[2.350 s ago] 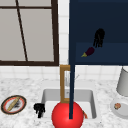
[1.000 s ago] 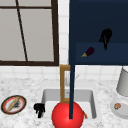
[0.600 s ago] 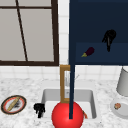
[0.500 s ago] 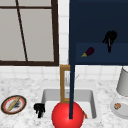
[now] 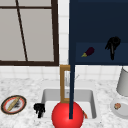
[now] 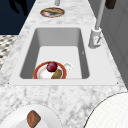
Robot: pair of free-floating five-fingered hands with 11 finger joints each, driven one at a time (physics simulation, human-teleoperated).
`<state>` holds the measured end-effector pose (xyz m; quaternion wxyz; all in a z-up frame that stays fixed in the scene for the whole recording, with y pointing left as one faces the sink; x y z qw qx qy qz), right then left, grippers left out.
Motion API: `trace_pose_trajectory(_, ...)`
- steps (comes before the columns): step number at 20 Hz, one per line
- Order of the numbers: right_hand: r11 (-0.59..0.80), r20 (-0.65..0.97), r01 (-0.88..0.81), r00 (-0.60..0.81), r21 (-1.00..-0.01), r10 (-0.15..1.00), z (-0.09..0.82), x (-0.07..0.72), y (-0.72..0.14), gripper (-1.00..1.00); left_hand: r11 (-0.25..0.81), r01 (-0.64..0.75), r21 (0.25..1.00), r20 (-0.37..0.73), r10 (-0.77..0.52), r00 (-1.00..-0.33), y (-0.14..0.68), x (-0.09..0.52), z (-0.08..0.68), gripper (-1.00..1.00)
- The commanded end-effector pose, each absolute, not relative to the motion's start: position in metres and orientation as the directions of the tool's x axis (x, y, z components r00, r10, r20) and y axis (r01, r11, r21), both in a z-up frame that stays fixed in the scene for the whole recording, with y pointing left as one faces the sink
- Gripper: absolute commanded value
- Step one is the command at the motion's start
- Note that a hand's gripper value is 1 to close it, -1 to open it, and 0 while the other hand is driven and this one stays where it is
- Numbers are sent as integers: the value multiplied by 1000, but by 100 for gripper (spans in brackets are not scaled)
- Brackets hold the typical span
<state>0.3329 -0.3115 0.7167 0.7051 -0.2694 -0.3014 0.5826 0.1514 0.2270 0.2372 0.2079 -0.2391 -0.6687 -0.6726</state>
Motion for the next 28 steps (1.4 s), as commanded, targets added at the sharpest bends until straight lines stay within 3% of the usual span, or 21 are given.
trace_pose_trajectory(1,166,94,-675,142,-719,985,706,302,-312,-100,-19,599,800,600,40,-799,227,151,237,0)
trace_pose_trajectory(21,175,90,-730,154,-661,984,622,158,-330,-100,-19,599,800,600,40,-799,227,151,237,0)
trace_pose_trajectory(28,179,125,-705,129,-686,984,561,152,-362,-100,-19,599,800,600,40,-799,227,151,237,0)
